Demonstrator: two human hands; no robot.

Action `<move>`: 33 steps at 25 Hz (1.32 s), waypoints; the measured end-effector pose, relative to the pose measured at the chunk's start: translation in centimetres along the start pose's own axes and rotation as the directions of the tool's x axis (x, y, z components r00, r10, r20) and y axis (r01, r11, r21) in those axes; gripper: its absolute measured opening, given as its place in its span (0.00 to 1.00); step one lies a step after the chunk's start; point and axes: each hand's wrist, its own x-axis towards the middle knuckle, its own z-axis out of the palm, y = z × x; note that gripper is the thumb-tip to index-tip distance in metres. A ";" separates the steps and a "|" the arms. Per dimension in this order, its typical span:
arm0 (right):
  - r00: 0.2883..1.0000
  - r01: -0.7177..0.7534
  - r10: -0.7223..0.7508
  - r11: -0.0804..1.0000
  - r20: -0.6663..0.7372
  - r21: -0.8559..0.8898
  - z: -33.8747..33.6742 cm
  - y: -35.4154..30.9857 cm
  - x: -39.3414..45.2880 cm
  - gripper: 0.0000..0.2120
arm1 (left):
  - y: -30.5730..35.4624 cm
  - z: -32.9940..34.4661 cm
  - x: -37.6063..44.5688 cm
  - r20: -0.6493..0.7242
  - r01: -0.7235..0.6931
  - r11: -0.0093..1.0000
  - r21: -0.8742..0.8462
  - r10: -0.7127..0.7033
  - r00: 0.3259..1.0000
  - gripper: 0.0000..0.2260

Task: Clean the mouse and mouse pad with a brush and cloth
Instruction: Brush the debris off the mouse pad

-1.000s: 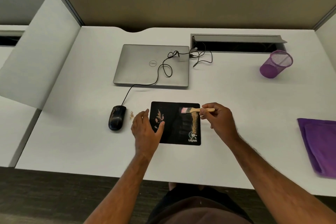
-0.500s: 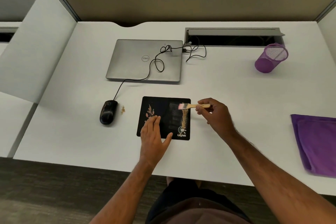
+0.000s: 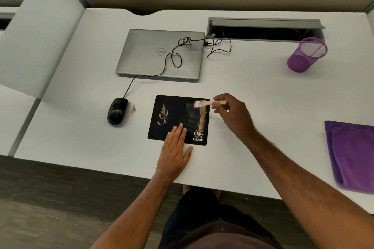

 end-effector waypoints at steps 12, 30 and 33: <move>0.992 0.120 -0.106 0.961 0.070 -0.249 0.5 -0.4 0.5 0.10 | -0.5 1.6 1.0 0.019 -0.015 0.998 0.061 0.013 1.000 0.31; 0.982 0.159 -0.099 0.889 0.160 -0.428 -0.1 -3.3 2.9 0.09 | -0.7 1.6 1.0 0.022 -0.008 0.999 0.051 0.007 1.000 0.32; 0.981 0.131 -0.044 0.865 0.188 -0.485 -1.4 -3.0 2.9 0.10 | -0.7 1.6 0.9 0.015 -0.013 0.999 0.043 0.012 1.000 0.32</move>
